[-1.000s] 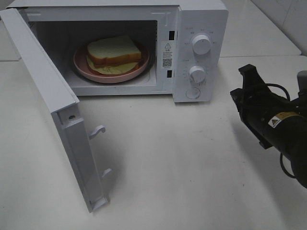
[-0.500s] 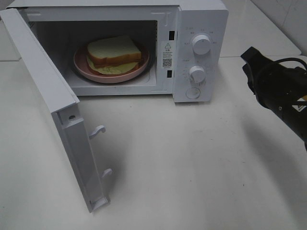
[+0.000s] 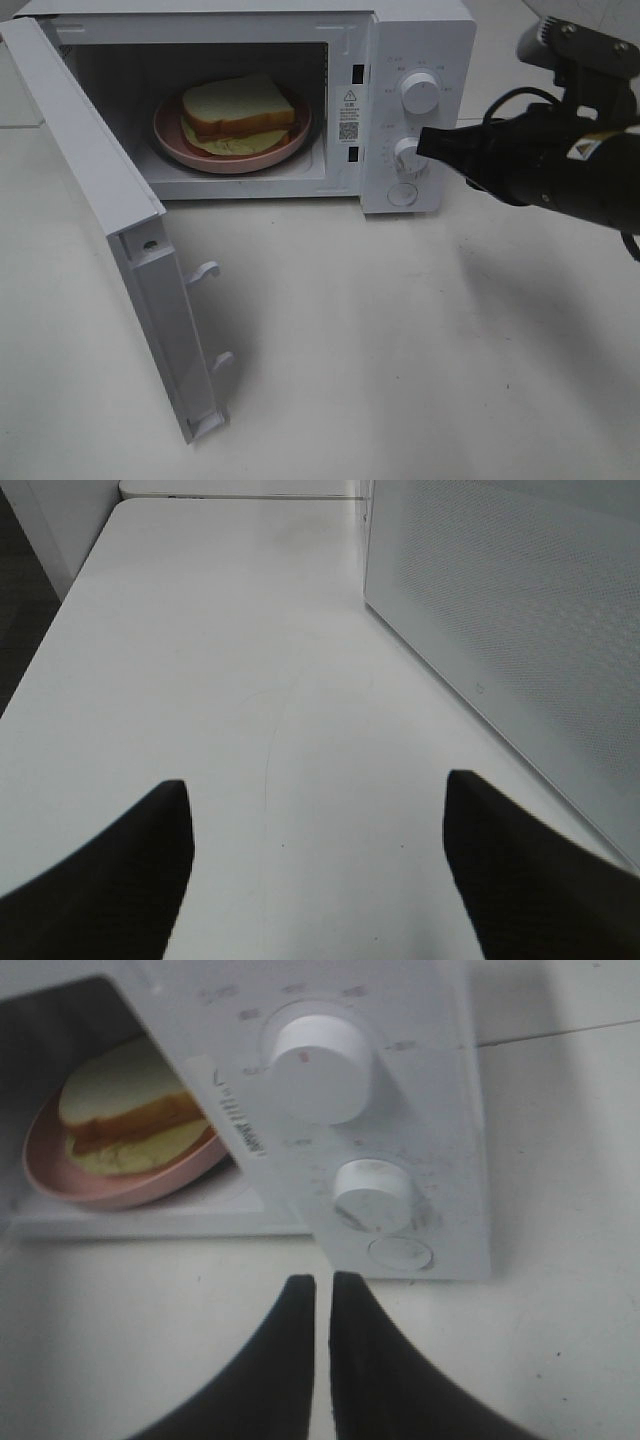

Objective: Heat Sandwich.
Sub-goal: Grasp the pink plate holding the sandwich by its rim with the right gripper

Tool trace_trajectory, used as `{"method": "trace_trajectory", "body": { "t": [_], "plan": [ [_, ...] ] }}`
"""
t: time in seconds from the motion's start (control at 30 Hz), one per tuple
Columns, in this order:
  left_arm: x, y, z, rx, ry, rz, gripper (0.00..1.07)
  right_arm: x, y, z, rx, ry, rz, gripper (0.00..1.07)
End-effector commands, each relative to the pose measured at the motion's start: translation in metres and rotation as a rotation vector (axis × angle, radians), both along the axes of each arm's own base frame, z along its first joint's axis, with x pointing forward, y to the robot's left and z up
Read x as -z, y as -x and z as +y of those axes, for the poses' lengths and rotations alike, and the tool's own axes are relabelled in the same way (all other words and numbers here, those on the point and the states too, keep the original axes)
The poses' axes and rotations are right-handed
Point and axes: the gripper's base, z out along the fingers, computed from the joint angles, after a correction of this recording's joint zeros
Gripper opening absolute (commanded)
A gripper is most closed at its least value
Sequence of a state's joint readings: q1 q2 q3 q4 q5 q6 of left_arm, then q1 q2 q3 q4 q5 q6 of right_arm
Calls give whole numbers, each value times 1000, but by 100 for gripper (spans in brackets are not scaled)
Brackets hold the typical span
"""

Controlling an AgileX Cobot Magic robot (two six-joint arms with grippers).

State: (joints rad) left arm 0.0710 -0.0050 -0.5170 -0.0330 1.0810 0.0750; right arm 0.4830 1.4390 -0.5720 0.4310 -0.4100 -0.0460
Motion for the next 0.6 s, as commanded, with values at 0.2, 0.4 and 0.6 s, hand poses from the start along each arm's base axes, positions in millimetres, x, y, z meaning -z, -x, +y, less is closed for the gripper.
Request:
{"method": "trace_trajectory", "body": {
  "t": [0.2,0.4,0.6],
  "plan": [
    [-1,0,0,-5,10,-20,68,-26,-1,21,-339,221,204,11],
    [-1,0,0,-5,10,-20,68,-48,2,18,-539,499,362,12],
    [-1,0,0,-5,10,-20,68,-70,0,6,-593,728,437,20]
  ]
}}
